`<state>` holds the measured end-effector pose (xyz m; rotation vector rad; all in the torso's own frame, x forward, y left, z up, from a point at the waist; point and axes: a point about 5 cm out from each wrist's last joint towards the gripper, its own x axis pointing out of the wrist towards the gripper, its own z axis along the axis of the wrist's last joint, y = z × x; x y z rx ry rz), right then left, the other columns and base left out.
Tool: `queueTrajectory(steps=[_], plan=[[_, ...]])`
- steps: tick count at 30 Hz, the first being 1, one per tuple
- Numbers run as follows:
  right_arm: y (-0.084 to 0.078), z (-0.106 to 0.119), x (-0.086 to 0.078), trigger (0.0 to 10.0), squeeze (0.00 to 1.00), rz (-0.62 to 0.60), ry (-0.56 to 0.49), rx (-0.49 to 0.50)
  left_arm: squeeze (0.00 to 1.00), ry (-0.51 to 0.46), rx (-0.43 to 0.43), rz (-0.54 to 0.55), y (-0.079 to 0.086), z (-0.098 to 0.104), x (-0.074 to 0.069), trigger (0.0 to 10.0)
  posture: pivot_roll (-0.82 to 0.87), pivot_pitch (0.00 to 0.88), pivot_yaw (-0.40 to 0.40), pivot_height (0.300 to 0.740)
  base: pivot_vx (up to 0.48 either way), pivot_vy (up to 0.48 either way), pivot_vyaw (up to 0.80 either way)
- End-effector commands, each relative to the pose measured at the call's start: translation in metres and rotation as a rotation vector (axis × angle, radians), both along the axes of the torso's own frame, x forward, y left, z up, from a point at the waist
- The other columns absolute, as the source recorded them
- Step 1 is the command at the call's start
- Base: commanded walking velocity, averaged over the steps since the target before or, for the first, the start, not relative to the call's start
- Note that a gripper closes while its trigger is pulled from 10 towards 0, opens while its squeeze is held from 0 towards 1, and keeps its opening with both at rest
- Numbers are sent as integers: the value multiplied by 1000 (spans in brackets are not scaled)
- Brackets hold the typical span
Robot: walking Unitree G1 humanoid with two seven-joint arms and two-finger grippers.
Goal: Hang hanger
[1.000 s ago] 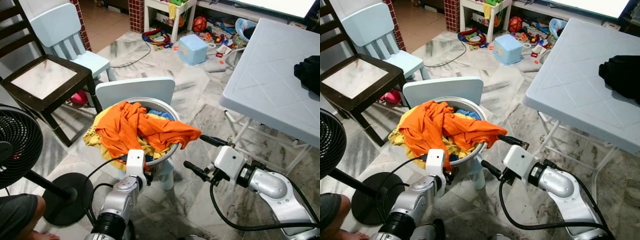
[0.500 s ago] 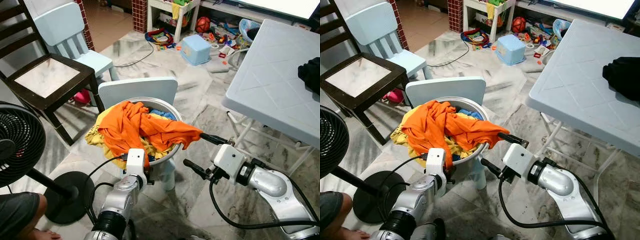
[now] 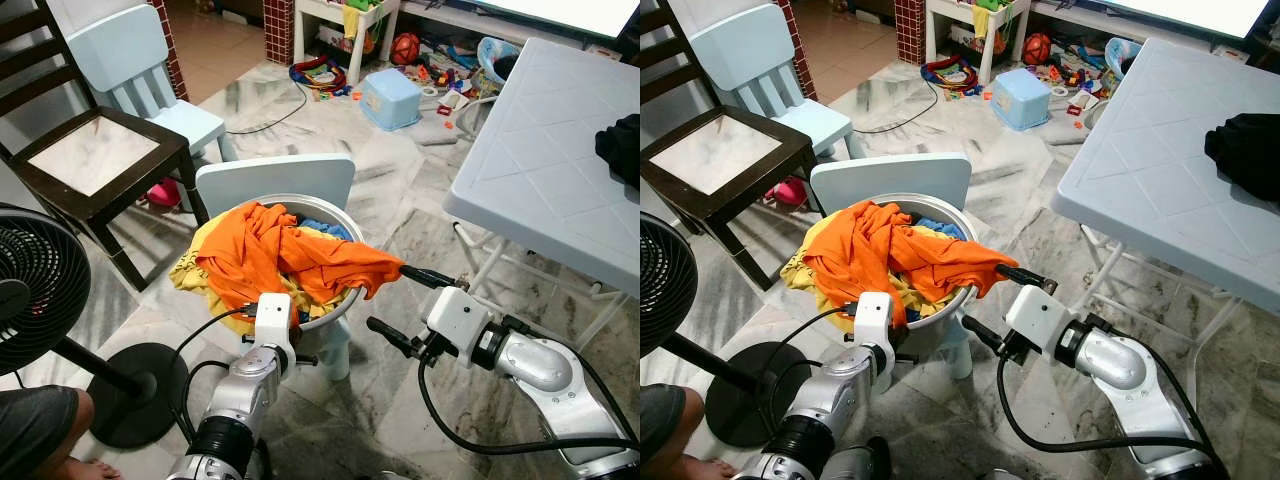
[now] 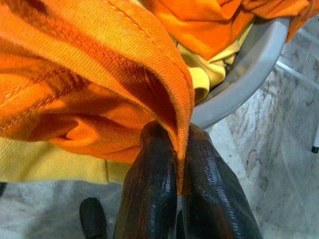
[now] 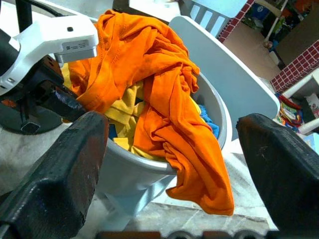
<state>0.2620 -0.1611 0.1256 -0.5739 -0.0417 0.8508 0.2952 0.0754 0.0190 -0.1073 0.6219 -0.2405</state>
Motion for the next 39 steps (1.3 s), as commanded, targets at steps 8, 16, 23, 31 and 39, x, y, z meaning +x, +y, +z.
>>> queueTrajectory(steps=[8, 16, 23, 31, 39], plan=[[-3, 0, 3, 10000, 0, -16, -8, -3, 0, -32, -23, -40, -6, 8, 2, 0, -83, 119, -24, 740, 0, 0, 0], [0, -3, 2, 10000, 0, -85, 38, 139, 0, -569, 302, -241, 45, 82, -13, 0, 8, 119, -28, 740, 0, 0, 0], [4, -10, -2, 10000, 0, -92, 59, 153, 0, -544, 324, -341, 56, 80, -52, 0, 30, 123, -30, 740, 0, 0, 0], [2, -9, 3, 10000, 0, -88, 47, 137, 0, -641, 384, -334, 61, 88, -71, 0, 41, 123, -29, 740, 0, 0, 0], [5, -7, -2, 10000, 0, -177, 159, 366, 0, -661, 330, -140, 57, 96, -67, 2392, 29, 109, -38, 740, 0, 0, 0]])
